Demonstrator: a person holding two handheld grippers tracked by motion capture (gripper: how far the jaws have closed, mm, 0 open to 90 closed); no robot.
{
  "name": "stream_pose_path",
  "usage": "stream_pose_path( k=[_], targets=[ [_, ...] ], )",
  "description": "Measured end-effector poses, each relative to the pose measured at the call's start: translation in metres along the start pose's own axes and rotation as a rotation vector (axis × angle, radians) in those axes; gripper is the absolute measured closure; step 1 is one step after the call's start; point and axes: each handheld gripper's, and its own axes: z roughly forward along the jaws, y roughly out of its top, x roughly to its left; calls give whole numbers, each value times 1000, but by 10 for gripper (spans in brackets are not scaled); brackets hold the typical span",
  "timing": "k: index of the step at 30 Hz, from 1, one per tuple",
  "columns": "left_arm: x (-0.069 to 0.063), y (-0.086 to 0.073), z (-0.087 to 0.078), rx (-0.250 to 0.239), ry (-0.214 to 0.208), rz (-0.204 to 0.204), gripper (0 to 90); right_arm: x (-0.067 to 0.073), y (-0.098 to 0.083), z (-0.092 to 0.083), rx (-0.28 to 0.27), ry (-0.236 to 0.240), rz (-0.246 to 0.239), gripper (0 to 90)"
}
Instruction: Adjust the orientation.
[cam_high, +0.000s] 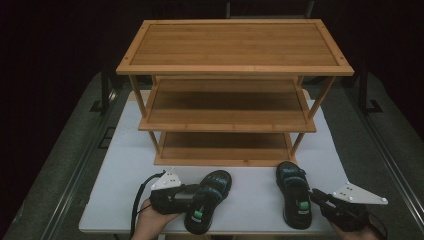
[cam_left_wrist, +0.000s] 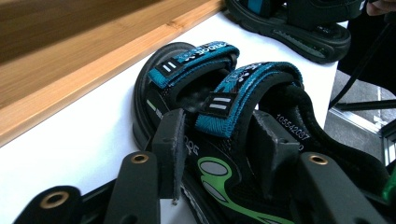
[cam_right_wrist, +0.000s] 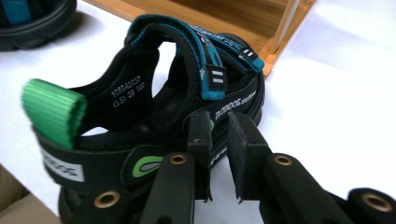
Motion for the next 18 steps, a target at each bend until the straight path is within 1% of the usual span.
stream_pose_path(
  k=[5,9,12,16,18],
  targets=[
    [-2,1,-2,6,9,13,550,0,2,-7,-23,15,21,757],
    [-3,2,-2,4,14,15,547,2,6,-10,-30,26,21,727],
    [-4,2,-2,9,25,25,547,2,8,-11,-35,40,38,708],
    [-5,2,-2,13,42,31,547,0,10,-9,-30,29,60,661],
    [-5,2,-2,14,44,32,542,0,11,-8,-31,29,70,658]
  ],
)
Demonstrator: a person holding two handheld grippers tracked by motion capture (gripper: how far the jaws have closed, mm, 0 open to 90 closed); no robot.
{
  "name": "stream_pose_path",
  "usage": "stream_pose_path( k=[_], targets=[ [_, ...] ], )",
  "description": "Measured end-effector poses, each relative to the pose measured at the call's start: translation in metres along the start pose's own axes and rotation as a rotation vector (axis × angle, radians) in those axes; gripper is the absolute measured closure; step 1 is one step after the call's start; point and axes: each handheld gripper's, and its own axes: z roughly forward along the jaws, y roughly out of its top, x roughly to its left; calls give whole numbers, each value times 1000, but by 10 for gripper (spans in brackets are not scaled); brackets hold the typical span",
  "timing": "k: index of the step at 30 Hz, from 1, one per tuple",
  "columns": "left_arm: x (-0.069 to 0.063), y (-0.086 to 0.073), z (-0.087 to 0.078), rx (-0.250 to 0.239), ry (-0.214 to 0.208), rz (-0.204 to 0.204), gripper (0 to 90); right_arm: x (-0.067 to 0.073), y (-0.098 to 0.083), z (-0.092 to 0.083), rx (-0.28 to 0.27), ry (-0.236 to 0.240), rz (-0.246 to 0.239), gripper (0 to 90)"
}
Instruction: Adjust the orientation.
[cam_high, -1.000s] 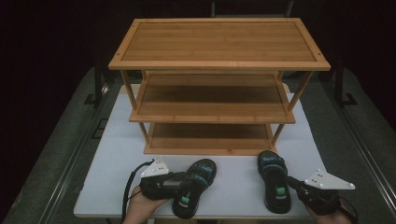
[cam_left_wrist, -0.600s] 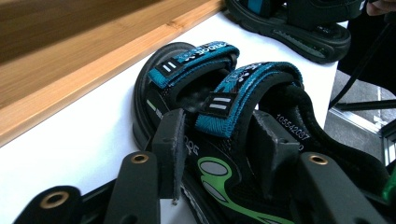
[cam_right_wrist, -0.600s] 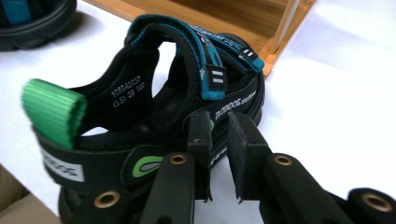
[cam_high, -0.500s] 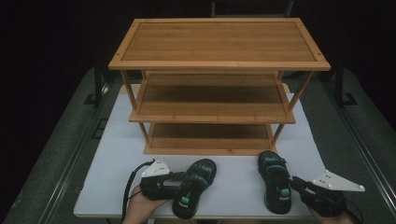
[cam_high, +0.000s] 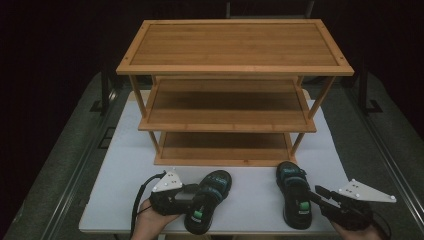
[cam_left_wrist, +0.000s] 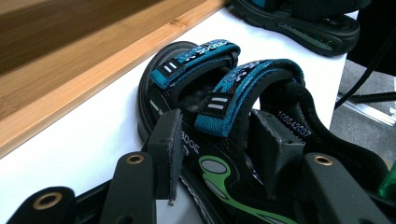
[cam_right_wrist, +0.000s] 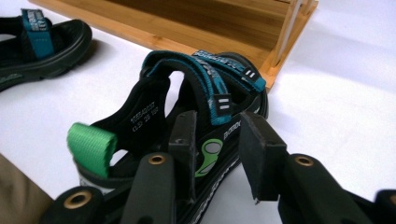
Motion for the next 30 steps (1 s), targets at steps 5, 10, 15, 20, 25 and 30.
stream_pose_path(
  k=[5,10,15,20,25,30],
  targets=[
    [-1,0,0,0,0,5,541,3,3,0,-6,24,4,643],
    [-2,0,-2,3,1,12,546,6,4,5,16,6,-12,635],
    [-1,0,-1,5,12,4,550,8,3,13,30,-13,-4,646],
    [-3,0,-1,12,31,7,564,11,3,17,42,-51,-15,648],
    [-7,1,1,20,50,10,634,13,3,23,56,-72,12,619],
    [-4,-1,0,6,49,1,690,17,5,28,59,-75,45,614]
  ],
)
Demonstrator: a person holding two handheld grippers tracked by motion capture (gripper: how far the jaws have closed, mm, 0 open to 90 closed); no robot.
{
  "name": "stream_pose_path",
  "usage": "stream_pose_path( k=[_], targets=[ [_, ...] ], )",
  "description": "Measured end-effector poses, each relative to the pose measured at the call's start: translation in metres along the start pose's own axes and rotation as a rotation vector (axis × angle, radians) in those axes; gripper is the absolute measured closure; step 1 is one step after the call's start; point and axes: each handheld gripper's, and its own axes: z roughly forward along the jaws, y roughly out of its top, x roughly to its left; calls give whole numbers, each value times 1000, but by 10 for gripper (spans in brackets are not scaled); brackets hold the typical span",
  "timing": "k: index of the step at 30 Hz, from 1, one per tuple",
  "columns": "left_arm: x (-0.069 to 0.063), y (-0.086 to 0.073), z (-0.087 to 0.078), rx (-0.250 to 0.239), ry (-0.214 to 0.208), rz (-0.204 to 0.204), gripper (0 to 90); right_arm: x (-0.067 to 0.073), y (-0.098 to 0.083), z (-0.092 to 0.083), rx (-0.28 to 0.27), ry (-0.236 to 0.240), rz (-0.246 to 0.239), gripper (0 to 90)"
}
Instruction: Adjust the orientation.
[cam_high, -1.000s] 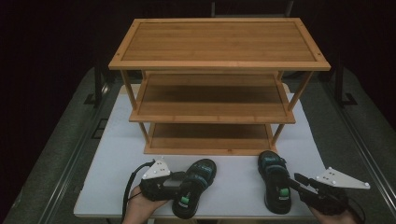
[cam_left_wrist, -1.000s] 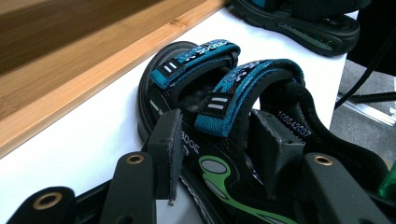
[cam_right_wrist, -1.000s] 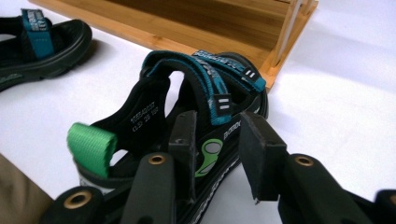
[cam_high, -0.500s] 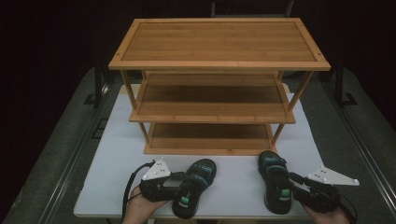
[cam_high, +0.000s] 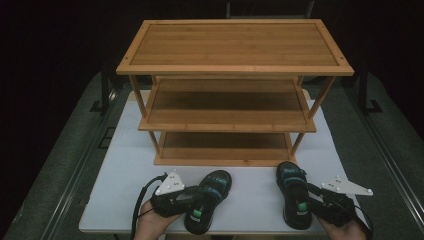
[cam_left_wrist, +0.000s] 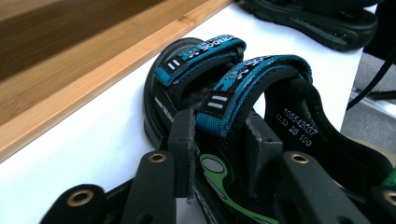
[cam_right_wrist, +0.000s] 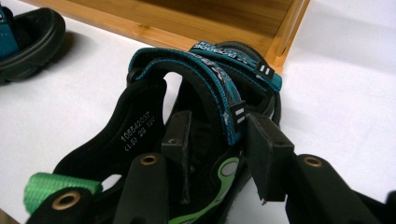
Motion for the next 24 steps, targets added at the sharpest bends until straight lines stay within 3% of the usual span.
stream_pose_path(
  k=[4,11,24],
  targets=[
    [0,0,0,-4,4,6,712,-1,-3,0,-16,0,16,628],
    [-2,0,1,-15,26,2,724,0,-3,0,-19,-17,4,652],
    [-1,-4,0,-53,64,-8,789,1,-7,1,-60,-85,-5,797]
  ],
)
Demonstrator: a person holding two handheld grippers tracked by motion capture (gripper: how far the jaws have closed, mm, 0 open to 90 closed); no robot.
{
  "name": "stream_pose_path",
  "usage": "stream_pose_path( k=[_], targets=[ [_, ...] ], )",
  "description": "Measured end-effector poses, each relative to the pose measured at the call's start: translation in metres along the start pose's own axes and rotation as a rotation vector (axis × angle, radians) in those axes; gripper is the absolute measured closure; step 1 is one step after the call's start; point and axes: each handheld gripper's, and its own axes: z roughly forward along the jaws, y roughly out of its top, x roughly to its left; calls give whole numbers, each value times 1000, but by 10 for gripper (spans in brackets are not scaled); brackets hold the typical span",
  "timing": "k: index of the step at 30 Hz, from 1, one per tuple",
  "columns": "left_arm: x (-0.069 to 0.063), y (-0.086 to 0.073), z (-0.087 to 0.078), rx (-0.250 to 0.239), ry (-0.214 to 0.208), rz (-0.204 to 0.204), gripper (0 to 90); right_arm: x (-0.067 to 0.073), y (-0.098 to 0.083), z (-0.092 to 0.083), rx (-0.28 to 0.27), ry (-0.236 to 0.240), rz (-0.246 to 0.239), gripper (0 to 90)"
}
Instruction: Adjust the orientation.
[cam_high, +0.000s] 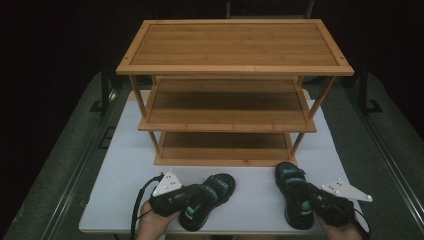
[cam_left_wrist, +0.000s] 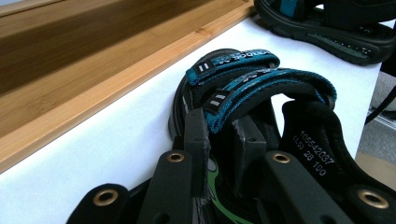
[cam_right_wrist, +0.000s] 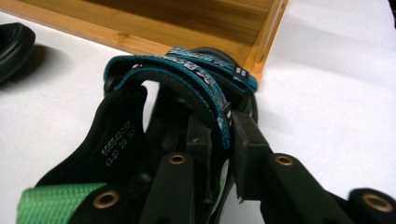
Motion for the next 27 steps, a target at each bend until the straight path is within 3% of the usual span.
stream_pose_path(
  k=[3,10,18,22,27],
  targets=[
    [-1,0,0,-7,8,-1,799,-1,-1,0,-10,-2,14,813],
    [-1,-1,1,-33,24,-53,804,1,-1,-2,-36,2,30,821],
    [-6,3,-6,-99,70,-79,805,19,1,-8,-83,5,7,822],
    [-9,6,-10,-150,113,-96,805,32,6,-14,-139,0,7,822],
    [-16,16,-10,-194,163,-81,806,49,13,-13,-220,-22,8,822]
  ],
)
